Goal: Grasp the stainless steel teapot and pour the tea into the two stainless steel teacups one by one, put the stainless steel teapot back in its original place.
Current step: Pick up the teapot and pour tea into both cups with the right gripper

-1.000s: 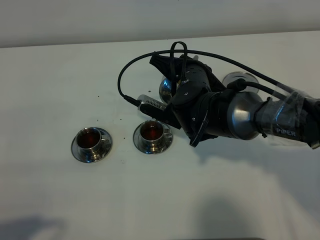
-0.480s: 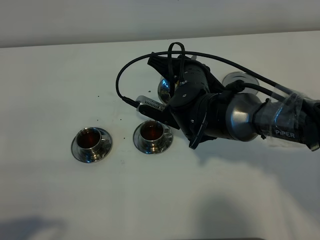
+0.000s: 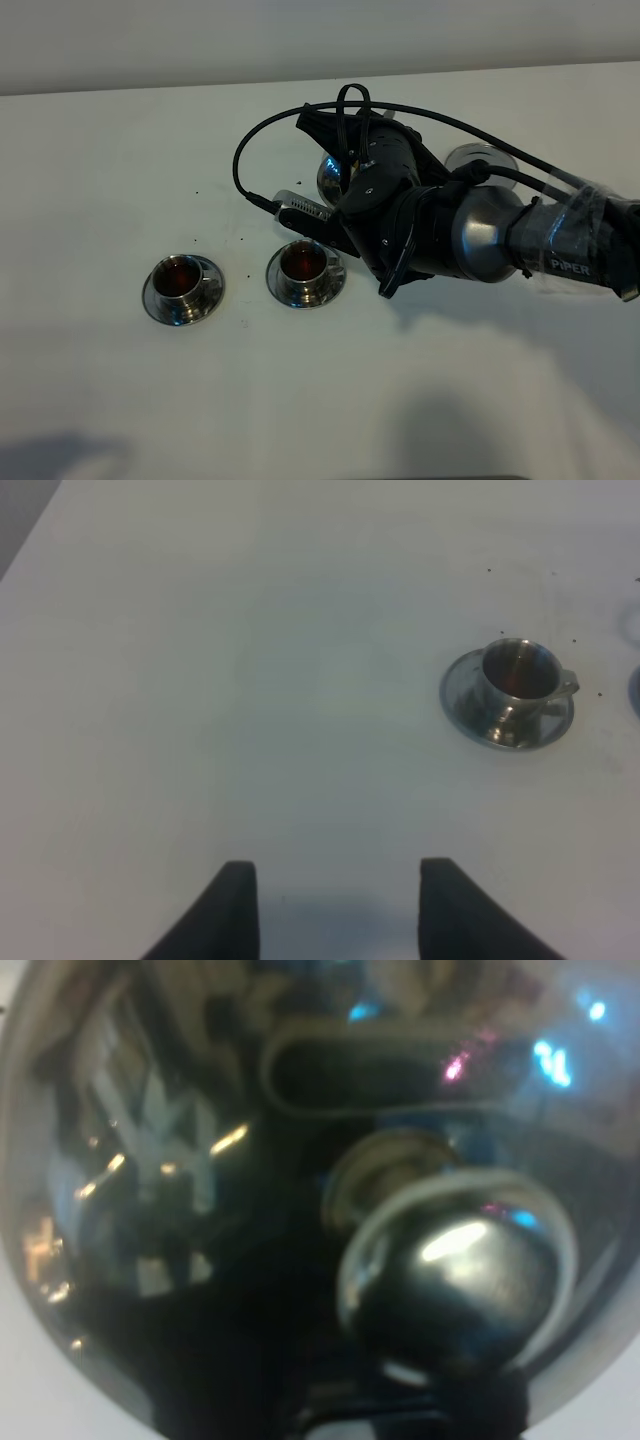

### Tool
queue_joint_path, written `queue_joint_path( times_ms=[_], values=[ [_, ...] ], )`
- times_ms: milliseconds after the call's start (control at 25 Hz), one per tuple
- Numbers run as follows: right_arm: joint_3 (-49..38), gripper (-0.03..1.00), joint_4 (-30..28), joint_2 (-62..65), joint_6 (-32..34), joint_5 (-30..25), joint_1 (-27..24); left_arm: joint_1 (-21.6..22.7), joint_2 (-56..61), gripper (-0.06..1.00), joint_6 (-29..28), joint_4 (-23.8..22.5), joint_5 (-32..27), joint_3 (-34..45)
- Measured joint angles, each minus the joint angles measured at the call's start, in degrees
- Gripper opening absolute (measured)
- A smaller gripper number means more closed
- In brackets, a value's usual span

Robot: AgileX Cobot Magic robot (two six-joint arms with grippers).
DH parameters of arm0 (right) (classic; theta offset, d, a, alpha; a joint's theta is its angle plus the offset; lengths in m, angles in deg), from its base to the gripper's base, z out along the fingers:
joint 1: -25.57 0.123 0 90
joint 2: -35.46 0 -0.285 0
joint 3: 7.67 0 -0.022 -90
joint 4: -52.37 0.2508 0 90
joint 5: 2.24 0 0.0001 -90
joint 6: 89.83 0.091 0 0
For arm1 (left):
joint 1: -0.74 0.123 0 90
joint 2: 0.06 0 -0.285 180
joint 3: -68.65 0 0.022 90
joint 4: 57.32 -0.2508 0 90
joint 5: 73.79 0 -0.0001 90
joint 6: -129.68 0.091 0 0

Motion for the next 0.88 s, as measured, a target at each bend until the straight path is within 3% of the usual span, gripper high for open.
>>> queue_joint_path(
  times_ms=[120, 400, 600, 880],
  values=[
    [0.0, 0.18, 1.2, 0.0, 0.0, 0.0, 0.0, 0.0, 0.0, 0.41, 0.0, 0.0, 0.0, 0.0],
    [0.0, 0.18, 11.7, 0.0, 0.4, 0.0, 0.0, 0.0, 0.0, 0.41, 0.0, 0.0, 0.0, 0.0],
    [0.1, 0.18, 16.2, 0.0, 5.8, -0.6, 0.0, 0.0, 0.0, 0.41, 0.0, 0.0, 0.0, 0.0],
    [7.3, 0.18, 31.8, -0.1, 7.7, -5.7, -1.2, 0.0, 0.0, 0.41, -0.1, 0.0, 0.0, 0.0]
  ],
)
